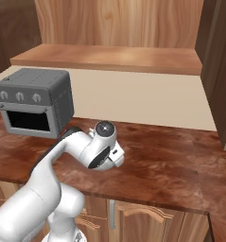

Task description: Pick up the bowls on the counter and stack them on top of one another in the open cabinet. Place the smaller bowl on top of the larger bowl.

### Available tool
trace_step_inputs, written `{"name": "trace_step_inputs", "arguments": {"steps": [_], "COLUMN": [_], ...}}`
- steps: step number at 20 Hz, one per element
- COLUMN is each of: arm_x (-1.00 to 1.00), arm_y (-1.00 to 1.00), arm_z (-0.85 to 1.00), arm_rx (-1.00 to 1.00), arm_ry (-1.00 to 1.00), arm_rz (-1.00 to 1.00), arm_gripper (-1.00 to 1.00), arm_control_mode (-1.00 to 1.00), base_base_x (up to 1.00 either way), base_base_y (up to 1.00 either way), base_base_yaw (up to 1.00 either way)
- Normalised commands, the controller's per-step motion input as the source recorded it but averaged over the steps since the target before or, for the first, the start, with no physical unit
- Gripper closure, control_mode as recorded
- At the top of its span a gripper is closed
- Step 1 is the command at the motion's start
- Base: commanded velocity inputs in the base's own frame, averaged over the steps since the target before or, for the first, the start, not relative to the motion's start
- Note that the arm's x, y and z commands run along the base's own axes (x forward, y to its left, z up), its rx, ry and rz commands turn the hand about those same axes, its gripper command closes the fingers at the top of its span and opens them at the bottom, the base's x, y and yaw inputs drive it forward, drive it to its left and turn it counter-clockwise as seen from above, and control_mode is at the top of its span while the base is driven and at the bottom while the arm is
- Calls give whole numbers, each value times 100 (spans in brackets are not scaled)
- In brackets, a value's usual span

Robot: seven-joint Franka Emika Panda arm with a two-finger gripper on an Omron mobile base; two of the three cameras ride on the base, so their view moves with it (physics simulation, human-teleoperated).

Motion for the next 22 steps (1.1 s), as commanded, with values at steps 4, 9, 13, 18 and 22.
{"name": "trace_step_inputs", "arguments": {"steps": [4,9,13,18,22], "arm_x": [3,17,6,0,0], "arm_y": [0,0,0,0,0], "arm_z": [0,-13,-7,0,0], "arm_rx": [0,0,0,0,0], "arm_ry": [0,0,0,0,0], "arm_rz": [0,0,0,0,0], "arm_gripper": [100,100,100,-100,-100], "arm_control_mode": [-100,-100,-100,-100,-100], "base_base_x": [0,0,0,0,0], "base_base_y": [0,0,0,0,0], "base_base_yaw": [0,0,0,0,0]}}
